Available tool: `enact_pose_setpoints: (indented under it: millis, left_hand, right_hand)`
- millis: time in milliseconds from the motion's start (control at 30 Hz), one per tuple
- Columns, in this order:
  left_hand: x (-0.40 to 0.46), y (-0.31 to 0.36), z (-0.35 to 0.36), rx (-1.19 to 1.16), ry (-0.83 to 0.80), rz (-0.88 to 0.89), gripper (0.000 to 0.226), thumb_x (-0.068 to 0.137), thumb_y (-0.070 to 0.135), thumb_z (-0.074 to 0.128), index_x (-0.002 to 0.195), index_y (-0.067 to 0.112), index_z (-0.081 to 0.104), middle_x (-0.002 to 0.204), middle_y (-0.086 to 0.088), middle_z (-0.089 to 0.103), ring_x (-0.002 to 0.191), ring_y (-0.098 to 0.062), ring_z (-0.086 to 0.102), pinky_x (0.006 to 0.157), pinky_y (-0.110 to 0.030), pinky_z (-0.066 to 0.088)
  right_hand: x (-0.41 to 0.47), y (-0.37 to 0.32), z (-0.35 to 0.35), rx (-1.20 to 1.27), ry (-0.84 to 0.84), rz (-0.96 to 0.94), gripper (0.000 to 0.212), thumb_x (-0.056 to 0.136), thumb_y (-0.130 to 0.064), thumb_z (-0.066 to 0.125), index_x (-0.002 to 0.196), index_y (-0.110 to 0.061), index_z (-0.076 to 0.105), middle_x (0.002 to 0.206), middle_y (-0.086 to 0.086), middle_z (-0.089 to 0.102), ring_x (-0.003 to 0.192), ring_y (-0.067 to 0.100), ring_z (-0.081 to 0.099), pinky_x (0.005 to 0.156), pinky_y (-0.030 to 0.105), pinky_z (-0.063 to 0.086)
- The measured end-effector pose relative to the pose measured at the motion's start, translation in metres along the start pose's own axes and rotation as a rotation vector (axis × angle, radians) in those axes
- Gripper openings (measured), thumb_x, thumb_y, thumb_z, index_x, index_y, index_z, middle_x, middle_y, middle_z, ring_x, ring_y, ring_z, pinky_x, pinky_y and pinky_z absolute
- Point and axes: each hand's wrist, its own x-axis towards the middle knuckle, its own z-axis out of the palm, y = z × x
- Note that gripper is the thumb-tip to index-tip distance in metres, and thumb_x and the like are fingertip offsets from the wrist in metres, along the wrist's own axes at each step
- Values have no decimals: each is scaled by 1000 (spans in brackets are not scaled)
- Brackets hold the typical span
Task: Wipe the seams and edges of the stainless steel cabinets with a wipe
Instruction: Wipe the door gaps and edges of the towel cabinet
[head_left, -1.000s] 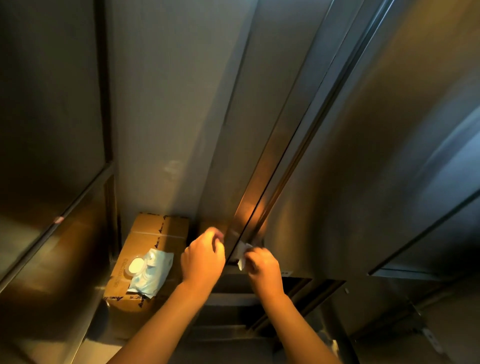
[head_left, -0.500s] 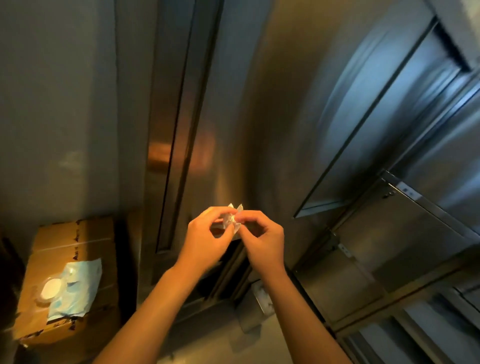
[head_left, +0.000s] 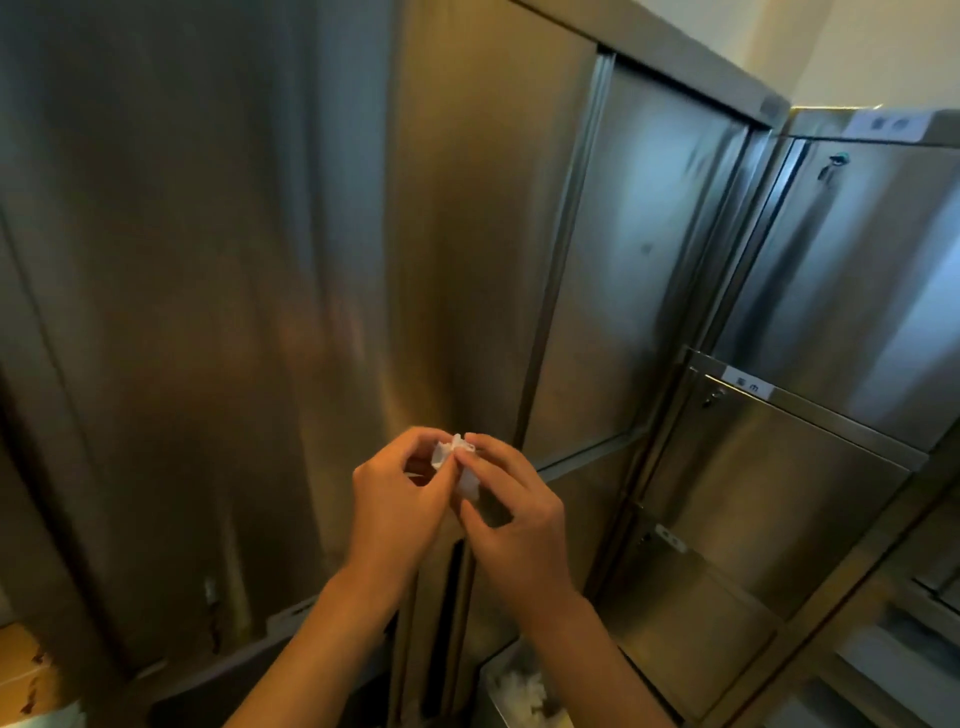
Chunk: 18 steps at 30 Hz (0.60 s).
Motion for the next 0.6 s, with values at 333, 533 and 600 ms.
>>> enact_pose_setpoints:
  millis: [333,533,600]
  left_hand:
    - [22,23,112,77,9,-9,8,93,26,76,101,28,74,93,17,72,91,-1,70,72,-15,58]
    - [32,27,147,84,1,-18,12,94,22,75,83,23,71,76,14,69,78,-5,70,62,-15,56]
    - [37,29,155,94,-21,-9,17,94,20,75,78,22,69,73,13,68,73,-7,68,60,-14,54]
  right_hand:
    - [16,85,-70,12,165,-12,48,88,-11,83,134,-10,68,138,1,65,129,4,59,102,20,52]
    - [13,109,-86,-70,238,-58,48,90,-10,81,136,-10,67,141,6,63,130,10,60,100,24,55]
    - [16,115,-91,-61,257,-69,45,91,-7,80,134,-8,68,137,6,66,128,10,62,99,27,57]
